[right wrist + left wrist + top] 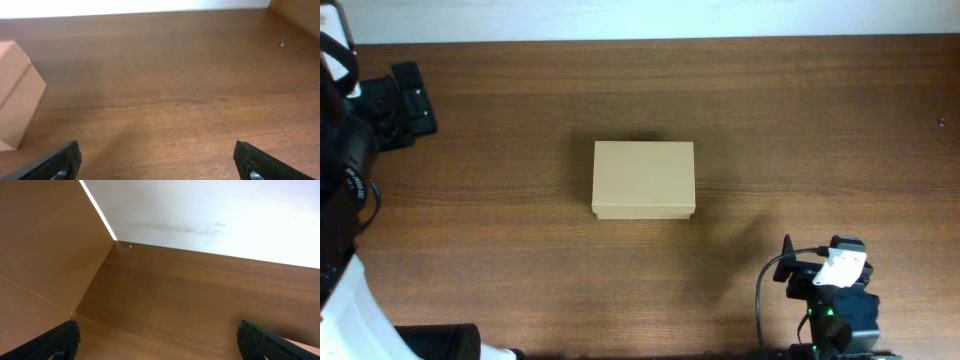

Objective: Pack container

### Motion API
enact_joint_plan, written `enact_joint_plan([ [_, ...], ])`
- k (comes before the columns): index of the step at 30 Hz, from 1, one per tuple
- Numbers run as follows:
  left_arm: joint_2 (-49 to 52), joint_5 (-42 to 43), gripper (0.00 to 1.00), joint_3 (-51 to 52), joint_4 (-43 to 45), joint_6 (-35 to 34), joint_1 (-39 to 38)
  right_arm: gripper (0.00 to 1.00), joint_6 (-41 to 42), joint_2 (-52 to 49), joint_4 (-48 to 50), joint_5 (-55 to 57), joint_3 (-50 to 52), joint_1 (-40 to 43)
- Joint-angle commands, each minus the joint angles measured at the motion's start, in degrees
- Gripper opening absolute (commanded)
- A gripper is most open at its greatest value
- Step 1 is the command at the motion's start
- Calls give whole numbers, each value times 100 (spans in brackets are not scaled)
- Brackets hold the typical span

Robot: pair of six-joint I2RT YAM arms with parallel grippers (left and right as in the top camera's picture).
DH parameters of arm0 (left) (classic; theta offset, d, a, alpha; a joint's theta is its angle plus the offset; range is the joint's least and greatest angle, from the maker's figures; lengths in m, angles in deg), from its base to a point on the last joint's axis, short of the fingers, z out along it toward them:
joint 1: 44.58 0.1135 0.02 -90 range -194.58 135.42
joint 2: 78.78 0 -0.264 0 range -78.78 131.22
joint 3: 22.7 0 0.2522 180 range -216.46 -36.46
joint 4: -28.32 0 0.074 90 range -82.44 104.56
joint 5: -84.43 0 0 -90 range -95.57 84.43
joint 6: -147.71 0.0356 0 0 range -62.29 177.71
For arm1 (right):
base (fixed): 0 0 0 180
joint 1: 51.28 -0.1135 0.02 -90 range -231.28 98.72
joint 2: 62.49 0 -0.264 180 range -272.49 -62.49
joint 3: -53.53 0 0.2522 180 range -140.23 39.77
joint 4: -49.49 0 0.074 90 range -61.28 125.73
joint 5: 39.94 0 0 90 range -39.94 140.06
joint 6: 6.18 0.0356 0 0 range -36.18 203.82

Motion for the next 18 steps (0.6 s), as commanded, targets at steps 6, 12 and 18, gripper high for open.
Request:
enact_joint_plan([
  [6, 17, -63, 100, -11, -4, 26, 24, 99, 22, 74, 81, -31, 365, 50],
  [12, 17, -61, 100, -11, -4, 26, 24, 99, 22, 74, 83, -33, 365, 50],
  [18, 17, -61, 100, -11, -4, 26, 22, 99, 22, 74, 83, -31, 365, 50],
])
